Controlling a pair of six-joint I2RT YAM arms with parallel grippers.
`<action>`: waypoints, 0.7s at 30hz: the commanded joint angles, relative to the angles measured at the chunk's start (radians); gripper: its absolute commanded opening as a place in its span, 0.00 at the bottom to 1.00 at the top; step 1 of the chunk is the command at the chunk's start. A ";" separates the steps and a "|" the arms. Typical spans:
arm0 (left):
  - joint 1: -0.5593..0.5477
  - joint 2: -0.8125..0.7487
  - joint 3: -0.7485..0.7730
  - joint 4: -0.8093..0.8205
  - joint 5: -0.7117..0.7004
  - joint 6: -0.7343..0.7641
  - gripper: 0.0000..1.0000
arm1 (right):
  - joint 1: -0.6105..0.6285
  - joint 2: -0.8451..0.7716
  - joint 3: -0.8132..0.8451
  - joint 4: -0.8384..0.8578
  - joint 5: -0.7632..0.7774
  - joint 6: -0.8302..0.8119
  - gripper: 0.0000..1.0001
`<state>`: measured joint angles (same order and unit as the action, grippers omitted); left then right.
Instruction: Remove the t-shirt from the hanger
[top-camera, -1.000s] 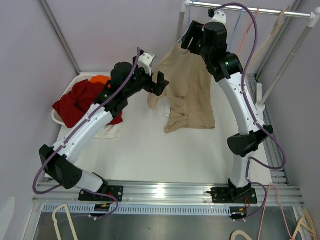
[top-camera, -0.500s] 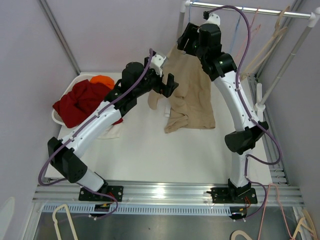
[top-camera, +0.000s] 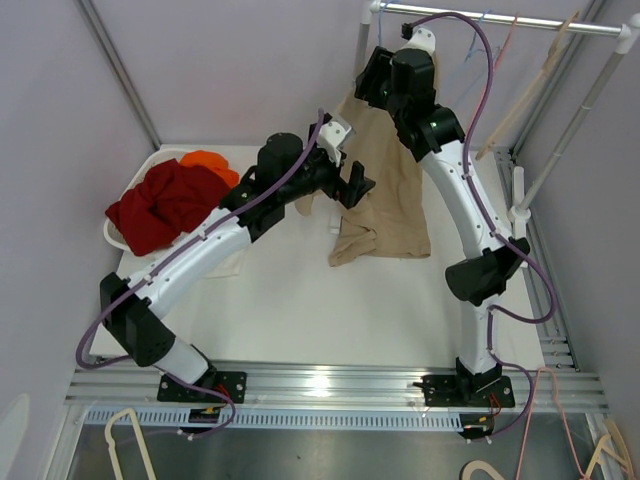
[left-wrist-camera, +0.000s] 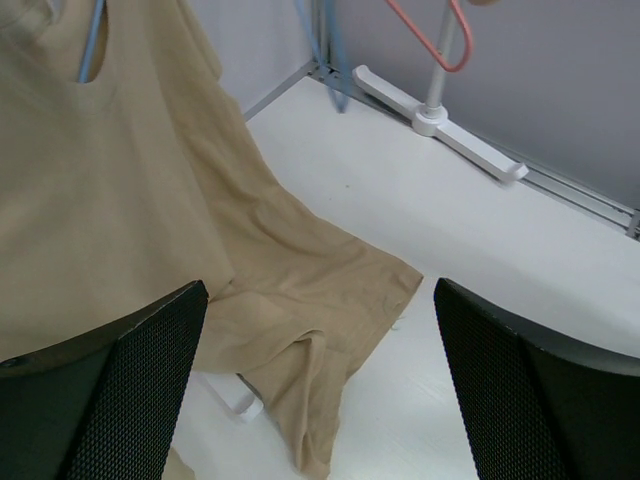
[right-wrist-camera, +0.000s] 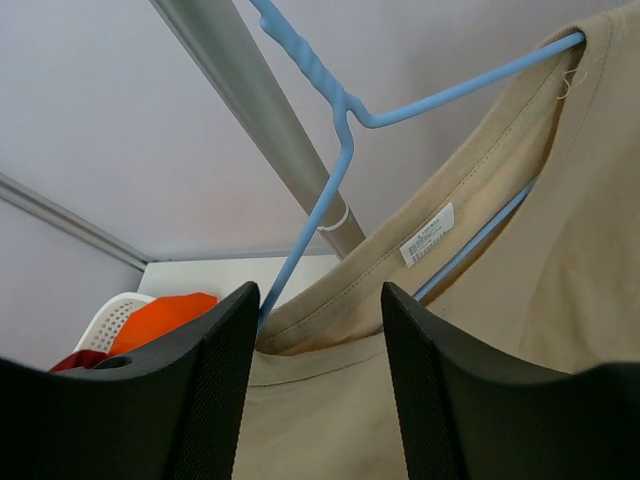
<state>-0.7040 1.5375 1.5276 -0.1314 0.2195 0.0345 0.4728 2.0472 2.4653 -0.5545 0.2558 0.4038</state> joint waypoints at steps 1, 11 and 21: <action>-0.020 -0.089 -0.017 0.059 0.001 0.010 0.99 | 0.010 0.005 0.038 0.050 0.042 -0.031 0.57; -0.020 -0.166 0.013 -0.007 -0.104 0.076 0.99 | 0.021 0.024 0.050 0.100 0.111 -0.051 0.14; -0.020 -0.189 0.037 -0.033 -0.177 0.091 1.00 | 0.070 -0.028 0.046 0.053 0.278 -0.170 0.28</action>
<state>-0.7242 1.3796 1.5280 -0.1673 0.0658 0.1097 0.5228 2.0590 2.4741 -0.5171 0.4500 0.3008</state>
